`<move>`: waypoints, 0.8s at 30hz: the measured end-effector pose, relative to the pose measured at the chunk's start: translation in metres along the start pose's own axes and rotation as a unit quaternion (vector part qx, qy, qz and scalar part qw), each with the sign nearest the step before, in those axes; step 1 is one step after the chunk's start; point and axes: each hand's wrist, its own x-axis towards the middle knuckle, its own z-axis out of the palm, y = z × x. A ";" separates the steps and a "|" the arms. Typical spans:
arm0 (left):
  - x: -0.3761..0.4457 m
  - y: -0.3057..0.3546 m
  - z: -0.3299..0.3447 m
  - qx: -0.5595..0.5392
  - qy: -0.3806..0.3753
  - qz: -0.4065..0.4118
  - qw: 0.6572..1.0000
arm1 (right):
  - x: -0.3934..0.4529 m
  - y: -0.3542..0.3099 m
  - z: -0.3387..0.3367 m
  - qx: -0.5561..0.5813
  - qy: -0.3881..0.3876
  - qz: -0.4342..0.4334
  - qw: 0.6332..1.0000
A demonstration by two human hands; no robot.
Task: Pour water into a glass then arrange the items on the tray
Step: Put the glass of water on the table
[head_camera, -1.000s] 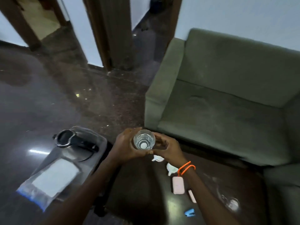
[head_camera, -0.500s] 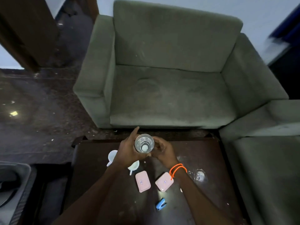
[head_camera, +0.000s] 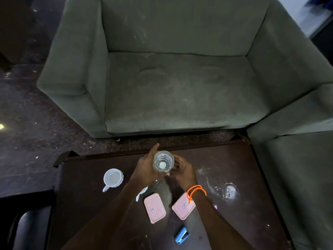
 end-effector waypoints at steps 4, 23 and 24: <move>0.002 -0.006 0.005 0.002 -0.009 -0.001 1.000 | 0.002 0.011 0.001 -0.010 0.013 0.011 1.000; -0.038 0.049 -0.046 0.029 0.055 -0.008 0.998 | -0.039 -0.094 0.021 -0.250 0.083 -0.030 0.964; -0.050 0.053 -0.056 0.026 0.071 -0.015 0.997 | -0.047 -0.105 0.029 -0.257 0.075 -0.039 0.963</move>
